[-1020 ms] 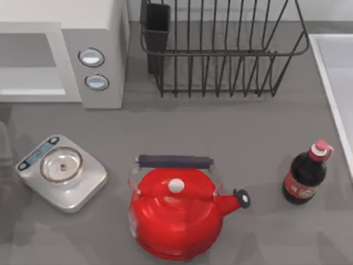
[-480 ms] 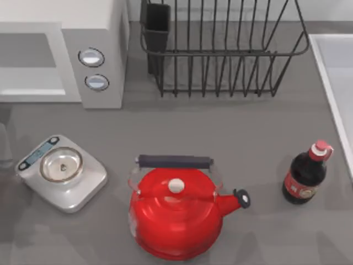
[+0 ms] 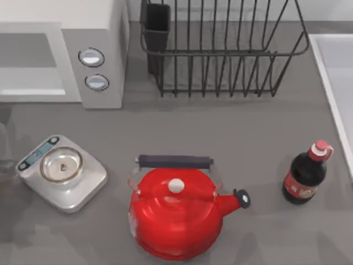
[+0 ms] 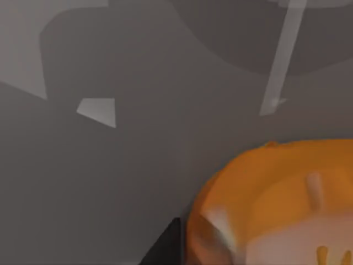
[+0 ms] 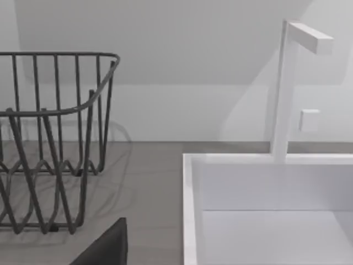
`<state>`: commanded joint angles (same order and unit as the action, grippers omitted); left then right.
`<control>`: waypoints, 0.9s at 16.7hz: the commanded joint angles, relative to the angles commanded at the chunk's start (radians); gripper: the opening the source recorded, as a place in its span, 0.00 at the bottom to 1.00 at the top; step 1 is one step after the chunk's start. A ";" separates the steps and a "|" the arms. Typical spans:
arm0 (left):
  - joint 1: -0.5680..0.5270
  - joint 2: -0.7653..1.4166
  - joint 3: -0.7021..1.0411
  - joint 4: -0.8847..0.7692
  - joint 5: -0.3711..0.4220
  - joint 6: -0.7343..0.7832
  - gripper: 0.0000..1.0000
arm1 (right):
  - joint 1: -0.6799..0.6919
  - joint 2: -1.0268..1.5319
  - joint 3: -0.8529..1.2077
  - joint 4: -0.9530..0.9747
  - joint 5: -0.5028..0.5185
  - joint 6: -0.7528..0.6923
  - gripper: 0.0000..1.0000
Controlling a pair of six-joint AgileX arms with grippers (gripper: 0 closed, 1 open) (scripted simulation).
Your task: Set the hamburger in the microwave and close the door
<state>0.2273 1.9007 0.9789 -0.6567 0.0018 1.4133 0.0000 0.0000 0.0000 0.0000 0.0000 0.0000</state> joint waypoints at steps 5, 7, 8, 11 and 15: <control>-0.004 -0.063 0.028 -0.078 0.006 -0.020 0.00 | 0.000 0.000 0.000 0.000 0.000 0.000 1.00; -0.004 -0.076 0.058 -0.114 0.006 -0.018 0.00 | 0.000 0.000 0.000 0.000 0.000 0.000 1.00; -0.004 -0.088 0.079 -0.148 0.006 -0.018 0.00 | 0.000 0.000 0.000 0.000 0.000 0.000 1.00; -0.004 -0.132 0.160 -0.294 0.005 -0.017 0.00 | 0.000 0.000 0.000 0.000 0.000 0.000 1.00; -0.006 -0.199 0.259 -0.455 0.005 -0.024 0.00 | 0.000 0.000 0.000 0.000 0.000 0.000 1.00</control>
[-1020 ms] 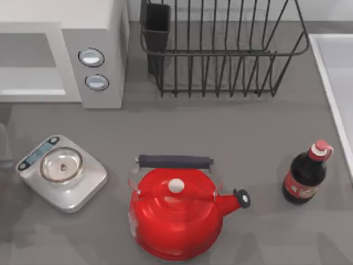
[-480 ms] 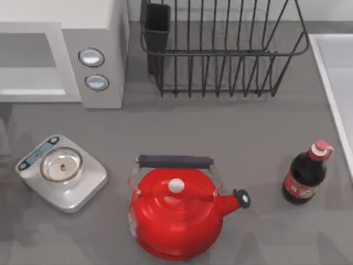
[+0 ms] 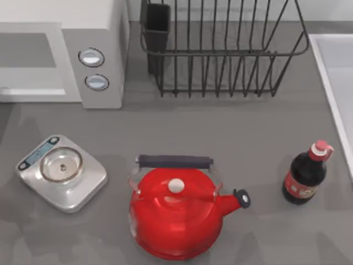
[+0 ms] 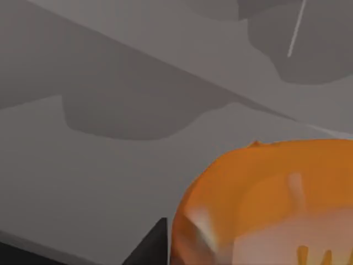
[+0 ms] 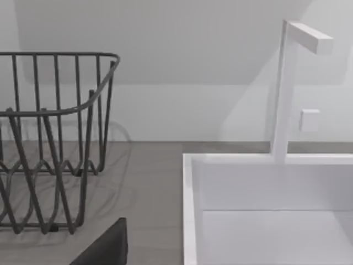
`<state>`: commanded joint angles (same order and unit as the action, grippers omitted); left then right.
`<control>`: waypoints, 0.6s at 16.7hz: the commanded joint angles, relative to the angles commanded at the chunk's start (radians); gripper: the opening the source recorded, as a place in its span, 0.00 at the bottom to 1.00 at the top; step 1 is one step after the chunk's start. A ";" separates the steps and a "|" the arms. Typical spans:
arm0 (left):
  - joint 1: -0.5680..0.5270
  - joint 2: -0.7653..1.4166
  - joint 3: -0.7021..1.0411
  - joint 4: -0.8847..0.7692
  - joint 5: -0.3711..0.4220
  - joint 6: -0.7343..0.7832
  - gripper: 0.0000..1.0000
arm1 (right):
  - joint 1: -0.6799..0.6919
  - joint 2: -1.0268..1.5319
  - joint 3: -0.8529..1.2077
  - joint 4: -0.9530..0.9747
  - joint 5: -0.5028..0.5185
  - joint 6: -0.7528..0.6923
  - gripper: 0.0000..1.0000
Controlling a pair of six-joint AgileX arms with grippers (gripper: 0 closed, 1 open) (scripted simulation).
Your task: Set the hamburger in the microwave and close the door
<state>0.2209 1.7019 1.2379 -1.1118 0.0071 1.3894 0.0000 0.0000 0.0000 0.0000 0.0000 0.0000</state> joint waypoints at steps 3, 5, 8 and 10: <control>0.000 -0.012 0.015 -0.019 0.000 -0.002 0.00 | 0.000 0.000 0.000 0.000 0.000 0.000 1.00; 0.001 -0.008 0.012 -0.016 0.000 0.000 0.00 | 0.000 0.000 0.000 0.000 0.000 0.000 1.00; -0.004 0.004 0.012 0.007 -0.002 -0.015 0.00 | 0.000 0.000 0.000 0.000 0.000 0.000 1.00; -0.018 0.029 0.005 0.063 -0.005 -0.051 0.00 | 0.000 0.000 0.000 0.000 0.000 0.000 1.00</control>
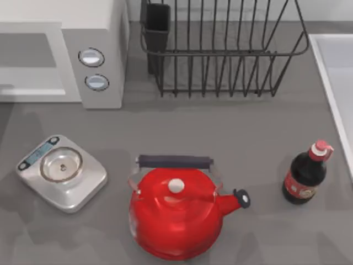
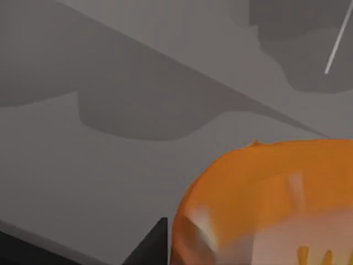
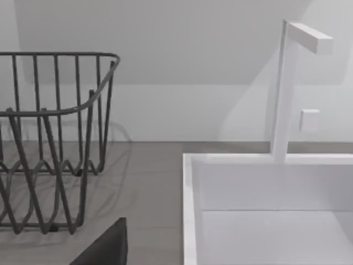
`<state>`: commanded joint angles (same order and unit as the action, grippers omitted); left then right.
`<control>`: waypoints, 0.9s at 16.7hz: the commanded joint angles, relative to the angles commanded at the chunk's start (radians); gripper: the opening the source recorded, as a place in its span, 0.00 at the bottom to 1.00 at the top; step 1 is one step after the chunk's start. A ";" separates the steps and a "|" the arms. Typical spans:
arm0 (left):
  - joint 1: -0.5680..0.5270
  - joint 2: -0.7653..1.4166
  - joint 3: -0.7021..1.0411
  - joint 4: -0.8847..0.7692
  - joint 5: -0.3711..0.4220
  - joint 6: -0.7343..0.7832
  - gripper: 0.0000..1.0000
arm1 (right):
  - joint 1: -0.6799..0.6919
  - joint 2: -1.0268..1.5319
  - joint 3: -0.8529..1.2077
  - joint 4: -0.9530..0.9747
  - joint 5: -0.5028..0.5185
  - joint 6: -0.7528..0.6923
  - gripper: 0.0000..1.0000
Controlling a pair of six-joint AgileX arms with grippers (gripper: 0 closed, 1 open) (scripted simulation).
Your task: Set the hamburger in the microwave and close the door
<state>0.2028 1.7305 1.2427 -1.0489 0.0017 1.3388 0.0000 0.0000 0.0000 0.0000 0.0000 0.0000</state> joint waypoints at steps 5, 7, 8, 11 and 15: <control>-0.043 0.025 -0.082 0.272 0.001 -0.179 0.00 | 0.000 0.000 0.000 0.000 0.000 0.000 1.00; -0.054 0.034 -0.117 0.421 0.004 -0.267 0.00 | 0.000 0.000 0.000 0.000 0.000 0.000 1.00; -0.057 0.044 -0.130 0.494 0.006 -0.308 0.00 | 0.000 0.000 0.000 0.000 0.000 0.000 1.00; -0.061 0.070 -0.163 0.678 0.017 -0.417 0.00 | 0.000 0.000 0.000 0.000 0.000 0.000 1.00; -0.058 0.117 -0.199 0.925 0.052 -0.580 0.00 | 0.000 0.000 0.000 0.000 0.000 0.000 1.00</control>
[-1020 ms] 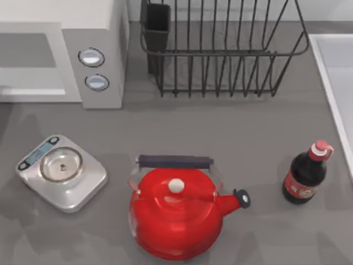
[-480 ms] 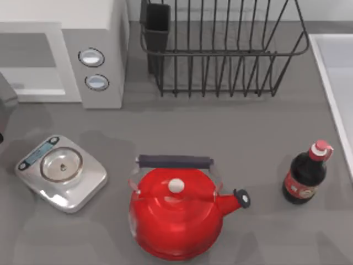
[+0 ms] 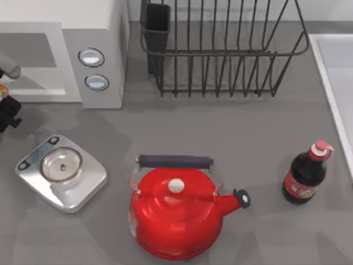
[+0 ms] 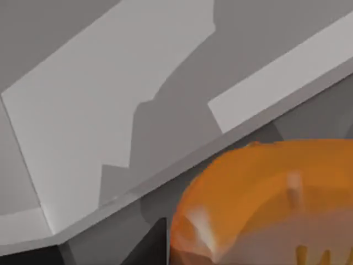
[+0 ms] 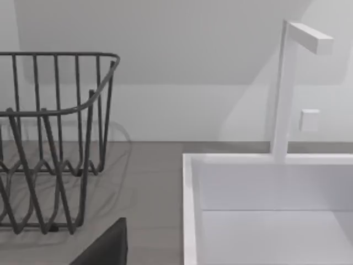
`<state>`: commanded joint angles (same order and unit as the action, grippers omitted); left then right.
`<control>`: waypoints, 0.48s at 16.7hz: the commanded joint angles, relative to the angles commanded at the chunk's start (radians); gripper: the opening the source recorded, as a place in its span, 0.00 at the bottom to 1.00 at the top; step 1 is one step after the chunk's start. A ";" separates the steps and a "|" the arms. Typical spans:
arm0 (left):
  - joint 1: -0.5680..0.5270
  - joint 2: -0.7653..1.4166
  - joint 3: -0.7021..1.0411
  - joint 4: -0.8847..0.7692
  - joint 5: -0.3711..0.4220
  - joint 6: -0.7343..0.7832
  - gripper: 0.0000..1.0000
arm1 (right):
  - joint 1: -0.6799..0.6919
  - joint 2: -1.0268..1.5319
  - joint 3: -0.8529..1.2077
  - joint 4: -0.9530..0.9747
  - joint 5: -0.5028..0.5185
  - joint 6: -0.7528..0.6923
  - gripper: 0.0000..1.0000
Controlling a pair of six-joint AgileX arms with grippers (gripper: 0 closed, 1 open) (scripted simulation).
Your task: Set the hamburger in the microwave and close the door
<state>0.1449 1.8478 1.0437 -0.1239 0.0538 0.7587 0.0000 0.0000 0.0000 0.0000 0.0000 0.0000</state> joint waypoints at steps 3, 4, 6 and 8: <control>0.004 0.047 -0.025 0.168 0.024 -0.116 0.00 | 0.000 0.000 0.000 0.000 0.000 0.000 1.00; 0.005 0.065 -0.032 0.219 0.031 -0.148 0.00 | 0.000 0.000 0.000 0.000 0.000 0.000 1.00; 0.008 0.097 -0.045 0.337 0.044 -0.213 0.00 | 0.000 0.000 0.000 0.000 0.000 0.000 1.00; 0.012 0.132 -0.059 0.480 0.058 -0.301 0.00 | 0.000 0.000 0.000 0.000 0.000 0.000 1.00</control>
<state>0.1566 1.9797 0.9850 0.3566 0.1117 0.4576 0.0000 0.0000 0.0000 0.0000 0.0000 0.0000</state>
